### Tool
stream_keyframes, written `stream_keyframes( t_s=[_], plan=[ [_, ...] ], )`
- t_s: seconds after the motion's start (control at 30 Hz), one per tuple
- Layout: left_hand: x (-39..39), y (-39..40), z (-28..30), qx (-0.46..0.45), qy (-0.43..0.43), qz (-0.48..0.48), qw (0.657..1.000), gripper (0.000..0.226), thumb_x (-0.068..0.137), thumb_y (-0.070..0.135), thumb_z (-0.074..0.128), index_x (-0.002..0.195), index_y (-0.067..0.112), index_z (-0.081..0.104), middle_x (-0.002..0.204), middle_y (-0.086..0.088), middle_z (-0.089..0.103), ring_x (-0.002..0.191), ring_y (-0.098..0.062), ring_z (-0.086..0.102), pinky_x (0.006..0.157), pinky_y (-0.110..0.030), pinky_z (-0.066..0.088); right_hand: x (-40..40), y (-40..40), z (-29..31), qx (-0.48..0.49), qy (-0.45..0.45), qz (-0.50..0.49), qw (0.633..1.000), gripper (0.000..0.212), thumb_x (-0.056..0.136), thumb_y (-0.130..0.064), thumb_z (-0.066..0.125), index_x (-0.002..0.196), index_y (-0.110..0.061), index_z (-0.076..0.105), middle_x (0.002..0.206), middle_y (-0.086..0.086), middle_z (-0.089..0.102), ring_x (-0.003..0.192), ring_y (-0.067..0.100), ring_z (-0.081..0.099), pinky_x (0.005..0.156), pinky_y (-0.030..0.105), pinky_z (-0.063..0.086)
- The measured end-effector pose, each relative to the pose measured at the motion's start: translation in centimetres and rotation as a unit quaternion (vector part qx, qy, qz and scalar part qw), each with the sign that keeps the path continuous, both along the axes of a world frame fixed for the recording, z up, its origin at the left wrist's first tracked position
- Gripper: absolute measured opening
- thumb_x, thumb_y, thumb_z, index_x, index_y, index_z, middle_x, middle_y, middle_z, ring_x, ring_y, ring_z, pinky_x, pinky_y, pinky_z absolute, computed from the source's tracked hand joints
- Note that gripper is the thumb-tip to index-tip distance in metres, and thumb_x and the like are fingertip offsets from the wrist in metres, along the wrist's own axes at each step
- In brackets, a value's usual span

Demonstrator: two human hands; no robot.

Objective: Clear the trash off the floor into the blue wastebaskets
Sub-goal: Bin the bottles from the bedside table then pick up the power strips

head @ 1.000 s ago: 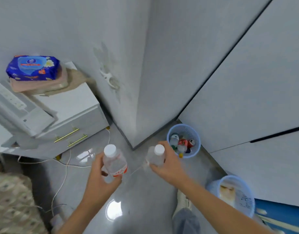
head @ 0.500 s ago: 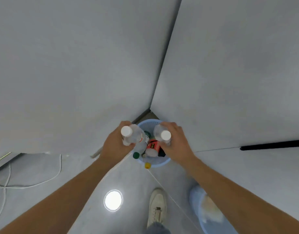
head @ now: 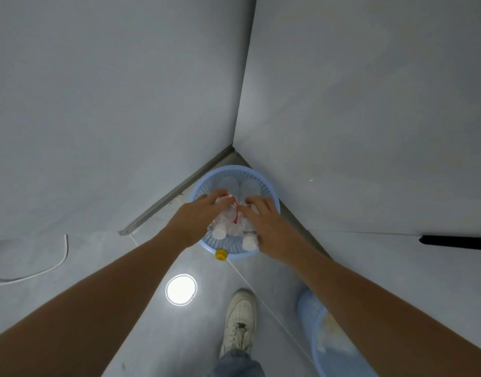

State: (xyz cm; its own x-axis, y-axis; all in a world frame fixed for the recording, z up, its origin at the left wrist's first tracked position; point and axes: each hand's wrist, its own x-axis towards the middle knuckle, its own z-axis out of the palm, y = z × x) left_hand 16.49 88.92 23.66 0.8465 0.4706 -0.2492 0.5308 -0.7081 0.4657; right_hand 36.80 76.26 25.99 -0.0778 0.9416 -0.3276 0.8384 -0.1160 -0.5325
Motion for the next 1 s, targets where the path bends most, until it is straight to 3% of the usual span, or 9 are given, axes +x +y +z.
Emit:
stream_keyframes(
  t_s=[0.13,0.2,0.3,0.4,0.5,0.63,0.77,0.87,1.0],
  plan=[
    [-1.0,-0.1,0.6,-0.002,0.002,-0.004,1.0,0.083,0.078,0.005,0.08,0.148,0.029,0.042,0.159,-0.002,0.039,0.129,-0.032,0.055,0.08,-0.049,0.061,-0.2,-1.0,1.9,-0.03,-0.011,0.023,0.999,0.089,0.066,-0.008,0.082,0.147,-0.014,0.045,0.147,0.014,0.044,0.136,0.036,0.041,0.099,0.045,0.05],
    [-1.3,-0.2,2.5,0.0,0.006,0.026,1.0,0.078,0.075,0.001,0.076,0.145,0.023,0.048,0.153,-0.007,0.046,0.125,-0.036,0.056,0.086,-0.052,0.058,-0.7,-0.9,3.3,-0.017,-0.031,0.005,0.999,0.077,0.067,-0.011,0.081,0.139,-0.012,0.052,0.142,0.014,0.049,0.131,0.037,0.045,0.097,0.049,0.053],
    [-2.6,-0.3,6.7,-0.023,-0.01,0.092,0.995,0.059,0.084,0.003,0.063,0.141,0.017,0.054,0.139,-0.01,0.055,0.123,-0.034,0.055,0.091,-0.05,0.053,-3.1,-0.3,6.3,0.012,-0.041,-0.041,0.998,0.051,0.072,-0.012,0.056,0.123,-0.006,0.06,0.125,0.017,0.057,0.118,0.039,0.05,0.093,0.053,0.051],
    [-5.6,-1.5,12.1,-0.04,-0.034,0.13,0.99,0.051,0.089,0.006,0.056,0.139,0.016,0.058,0.127,-0.012,0.06,0.114,-0.034,0.055,0.086,-0.043,0.05,-7.4,-0.1,10.6,0.023,-0.042,-0.074,0.996,0.052,0.076,-0.02,0.039,0.122,-0.009,0.062,0.116,0.014,0.06,0.11,0.037,0.052,0.088,0.052,0.05],
    [-10.1,-3.0,19.5,-0.06,-0.028,0.143,0.988,0.049,0.092,0.015,0.055,0.14,0.023,0.055,0.123,-0.008,0.061,0.112,-0.032,0.055,0.086,-0.047,0.052,-13.3,-0.5,18.0,0.028,-0.031,-0.083,0.996,0.044,0.083,-0.012,0.059,0.127,-0.011,0.062,0.121,0.013,0.062,0.115,0.035,0.054,0.093,0.049,0.048],
    [-19.1,-5.7,31.8,-0.068,-0.035,0.183,0.98,0.051,0.089,0.017,0.055,0.14,0.026,0.054,0.126,-0.005,0.062,0.117,-0.03,0.056,0.092,-0.046,0.051,-21.8,-2.0,30.1,0.076,-0.016,-0.077,0.994,0.041,0.079,-0.009,0.058,0.119,-0.015,0.064,0.109,0.009,0.065,0.105,0.034,0.057,0.085,0.049,0.05],
    [-30.1,-9.1,45.3,-0.073,-0.037,0.215,0.973,0.046,0.095,0.019,0.057,0.14,0.023,0.054,0.129,-0.005,0.063,0.121,-0.025,0.057,0.098,-0.038,0.048,-31.3,-4.0,42.9,0.083,-0.029,-0.05,0.995,0.041,0.081,-0.007,0.059,0.121,-0.018,0.065,0.115,0.003,0.067,0.112,0.026,0.057,0.083,0.022,0.03],
    [-38.9,-11.9,54.2,-0.082,-0.045,0.26,0.961,0.043,0.095,0.022,0.058,0.138,0.025,0.055,0.127,-0.002,0.065,0.12,-0.022,0.059,0.099,-0.038,0.049,-39.3,-5.4,51.5,0.076,0.001,-0.024,0.997,0.038,0.082,-0.01,0.057,0.119,-0.017,0.066,0.114,0.002,0.068,0.112,0.025,0.058,0.094,0.031,0.044],
    [-49.8,-14.7,63.3,-0.053,-0.067,0.318,0.944,0.041,0.094,0.025,0.058,0.135,0.026,0.058,0.124,0.0,0.065,0.119,-0.02,0.059,0.097,-0.038,0.049,-49.9,-5.0,59.5,0.082,0.032,0.021,0.996,0.038,0.078,-0.02,0.054,0.114,-0.024,0.065,0.11,-0.006,0.068,0.108,0.02,0.061,0.093,0.042,0.052]
  ],
)
